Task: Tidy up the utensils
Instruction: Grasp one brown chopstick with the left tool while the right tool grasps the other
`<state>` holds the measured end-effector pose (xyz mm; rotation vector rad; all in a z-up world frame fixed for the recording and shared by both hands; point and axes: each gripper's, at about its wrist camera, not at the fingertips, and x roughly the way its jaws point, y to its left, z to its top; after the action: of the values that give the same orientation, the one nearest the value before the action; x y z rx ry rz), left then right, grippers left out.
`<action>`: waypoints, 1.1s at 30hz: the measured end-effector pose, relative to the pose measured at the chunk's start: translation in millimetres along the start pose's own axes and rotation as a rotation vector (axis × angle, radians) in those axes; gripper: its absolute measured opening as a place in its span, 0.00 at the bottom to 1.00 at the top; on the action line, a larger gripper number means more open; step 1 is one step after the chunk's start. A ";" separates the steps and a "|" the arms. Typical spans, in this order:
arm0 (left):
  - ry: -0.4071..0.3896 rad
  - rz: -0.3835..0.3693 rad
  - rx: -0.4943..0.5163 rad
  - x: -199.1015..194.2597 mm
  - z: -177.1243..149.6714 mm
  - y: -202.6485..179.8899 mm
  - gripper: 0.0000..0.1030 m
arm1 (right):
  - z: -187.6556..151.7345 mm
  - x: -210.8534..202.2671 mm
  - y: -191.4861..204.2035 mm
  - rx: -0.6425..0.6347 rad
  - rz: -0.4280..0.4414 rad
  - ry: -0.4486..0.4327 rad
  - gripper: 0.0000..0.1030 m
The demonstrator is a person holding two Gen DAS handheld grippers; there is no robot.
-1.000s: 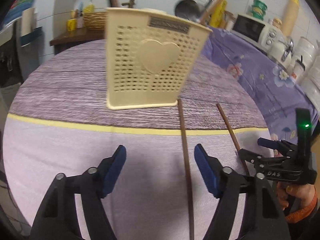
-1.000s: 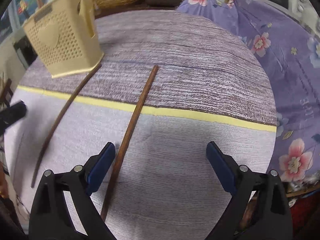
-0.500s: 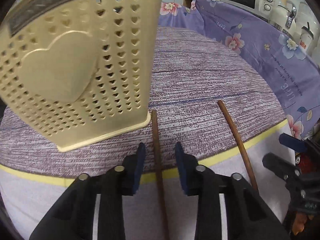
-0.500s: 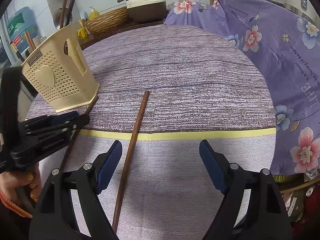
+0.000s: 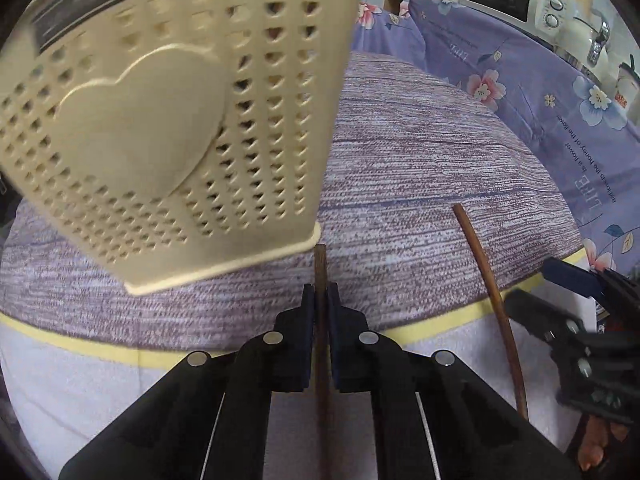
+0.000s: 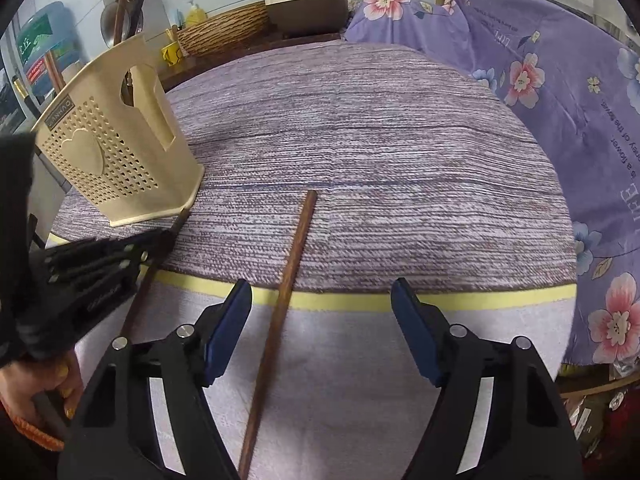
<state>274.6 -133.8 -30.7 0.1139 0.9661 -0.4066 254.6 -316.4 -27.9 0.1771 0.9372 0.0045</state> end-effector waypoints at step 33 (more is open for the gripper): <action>-0.031 0.055 0.009 -8.9 -18.8 18.4 0.07 | 12.5 25.9 35.2 -0.079 -0.057 -0.002 0.09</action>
<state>262.7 -109.2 -35.7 0.1415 0.9283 -0.3616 282.6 -281.5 -36.0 0.0770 0.9377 -0.0113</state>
